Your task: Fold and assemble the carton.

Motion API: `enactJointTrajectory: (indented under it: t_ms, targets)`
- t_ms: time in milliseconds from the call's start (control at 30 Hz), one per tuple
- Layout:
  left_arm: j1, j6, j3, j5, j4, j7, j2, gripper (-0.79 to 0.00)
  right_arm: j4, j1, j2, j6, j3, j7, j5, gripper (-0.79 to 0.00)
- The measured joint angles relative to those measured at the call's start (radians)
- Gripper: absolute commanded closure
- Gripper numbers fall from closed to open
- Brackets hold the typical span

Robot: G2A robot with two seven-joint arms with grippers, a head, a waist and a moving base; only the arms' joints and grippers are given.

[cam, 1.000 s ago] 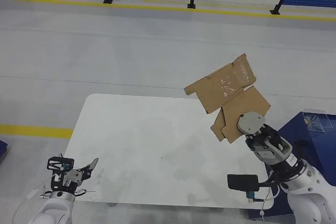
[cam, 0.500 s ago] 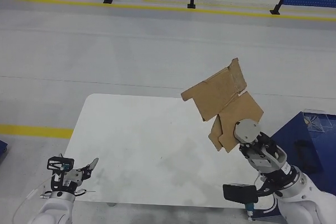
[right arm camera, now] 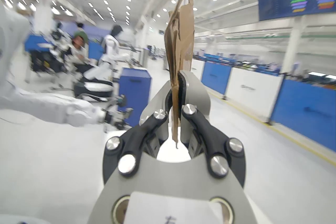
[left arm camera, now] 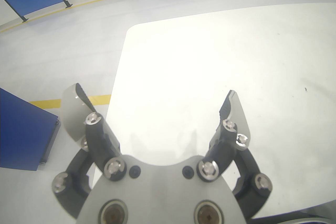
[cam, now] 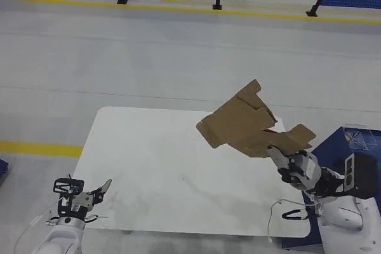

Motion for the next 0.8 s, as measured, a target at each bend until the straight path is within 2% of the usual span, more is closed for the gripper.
enactJointTrajectory:
  t_ms: [100,233,367,433,800]
  targets:
    - [0.0,0.0,0.0,0.0,0.0,0.0,0.0,-0.785,0.055,0.033,0.031,0.024,-0.113,0.216,0.361,0.0]
    - [0.0,0.0,0.0,0.0,0.0,0.0,0.0,-0.785,0.107,0.059,0.061,0.143,-0.21,0.489,0.798,0.0]
    - [0.0,0.0,0.0,0.0,0.0,0.0,0.0,-0.785,0.151,0.073,0.073,0.248,-0.235,0.671,1.094,0.0]
    - [0.0,0.0,0.0,0.0,0.0,0.0,0.0,-0.785,0.156,0.075,0.074,0.257,-0.232,0.694,1.151,0.0]
    - [0.0,0.0,0.0,0.0,0.0,0.0,0.0,-0.785,0.154,0.075,0.074,0.254,-0.232,0.688,1.138,0.0]
